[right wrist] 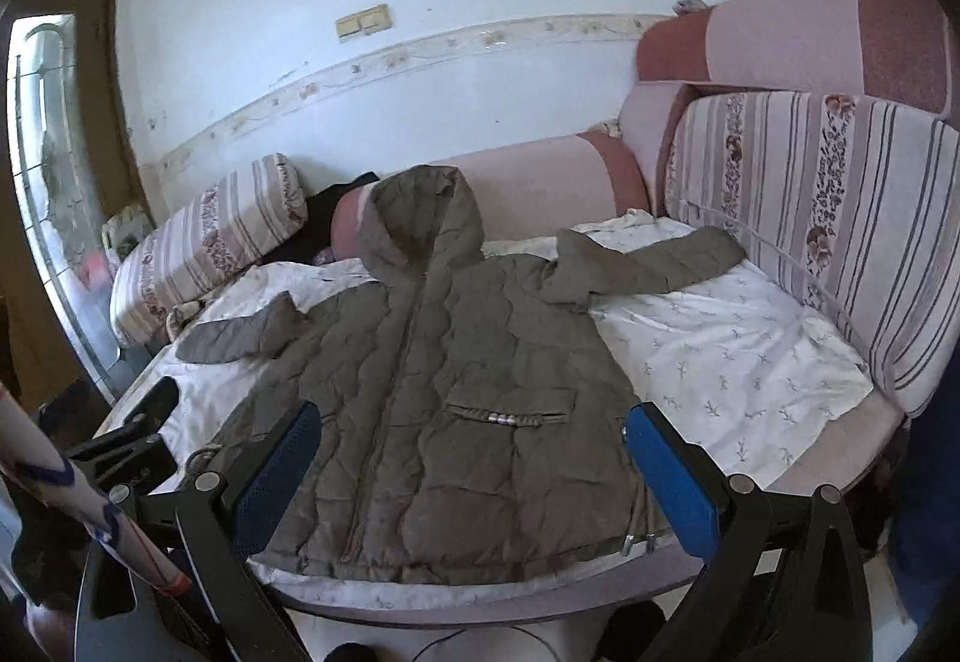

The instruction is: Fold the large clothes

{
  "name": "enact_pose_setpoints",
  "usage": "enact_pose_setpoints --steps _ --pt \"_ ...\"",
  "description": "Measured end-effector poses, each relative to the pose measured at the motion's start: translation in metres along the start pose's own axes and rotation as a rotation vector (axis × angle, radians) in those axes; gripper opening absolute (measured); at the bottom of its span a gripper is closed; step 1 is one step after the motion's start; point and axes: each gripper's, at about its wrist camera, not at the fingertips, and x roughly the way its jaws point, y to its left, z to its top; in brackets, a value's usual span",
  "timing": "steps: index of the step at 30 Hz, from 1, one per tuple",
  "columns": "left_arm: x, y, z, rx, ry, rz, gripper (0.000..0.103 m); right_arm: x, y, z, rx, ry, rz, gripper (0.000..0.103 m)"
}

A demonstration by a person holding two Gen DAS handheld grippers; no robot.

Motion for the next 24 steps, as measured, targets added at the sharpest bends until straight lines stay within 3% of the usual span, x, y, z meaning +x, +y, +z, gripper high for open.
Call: enact_pose_setpoints --steps 4,11,24 --pt "0.003 0.011 -0.002 -0.027 0.036 0.000 0.103 -0.004 0.014 0.005 -0.040 -0.023 -0.006 0.103" --pt "0.022 0.022 -0.005 -0.063 0.129 0.003 0.103 0.023 0.036 -0.002 -0.079 0.084 0.019 0.103" --pt "0.038 0.026 -0.007 -0.088 0.214 -0.026 0.103 0.038 0.050 -0.010 -0.112 0.130 0.002 0.103"
